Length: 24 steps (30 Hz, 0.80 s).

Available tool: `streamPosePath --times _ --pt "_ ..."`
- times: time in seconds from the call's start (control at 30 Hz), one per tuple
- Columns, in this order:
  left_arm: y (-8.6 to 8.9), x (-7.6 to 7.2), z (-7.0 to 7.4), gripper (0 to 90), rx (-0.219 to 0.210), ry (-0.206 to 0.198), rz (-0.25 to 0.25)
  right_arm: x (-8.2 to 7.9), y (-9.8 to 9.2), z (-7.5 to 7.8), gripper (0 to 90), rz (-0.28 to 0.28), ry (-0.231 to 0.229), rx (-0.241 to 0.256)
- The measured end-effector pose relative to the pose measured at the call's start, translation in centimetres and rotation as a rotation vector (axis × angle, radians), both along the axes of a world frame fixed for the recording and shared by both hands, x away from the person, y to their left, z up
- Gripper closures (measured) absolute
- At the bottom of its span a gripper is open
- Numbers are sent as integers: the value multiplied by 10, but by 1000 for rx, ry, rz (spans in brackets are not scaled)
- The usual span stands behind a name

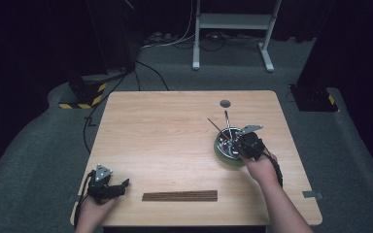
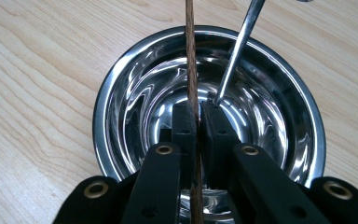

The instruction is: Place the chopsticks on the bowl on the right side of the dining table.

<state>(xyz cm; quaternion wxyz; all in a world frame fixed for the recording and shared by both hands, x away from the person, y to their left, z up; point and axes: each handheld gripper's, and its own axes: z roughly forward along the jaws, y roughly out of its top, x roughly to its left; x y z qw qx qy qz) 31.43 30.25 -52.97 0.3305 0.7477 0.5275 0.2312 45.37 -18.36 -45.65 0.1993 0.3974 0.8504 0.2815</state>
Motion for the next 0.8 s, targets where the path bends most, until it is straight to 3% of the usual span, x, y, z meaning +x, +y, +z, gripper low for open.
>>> streamPosePath --times 0.37,0.63,0.8 --pt "0 0 0 162 0 0 0 -3 -1 -1 846 12 2 15" --pt "0 0 0 163 0 0 0 -9 1 -1 846 95 -1 8" --pt "0 0 0 162 0 0 0 -10 1 -2 845 93 -12 12"
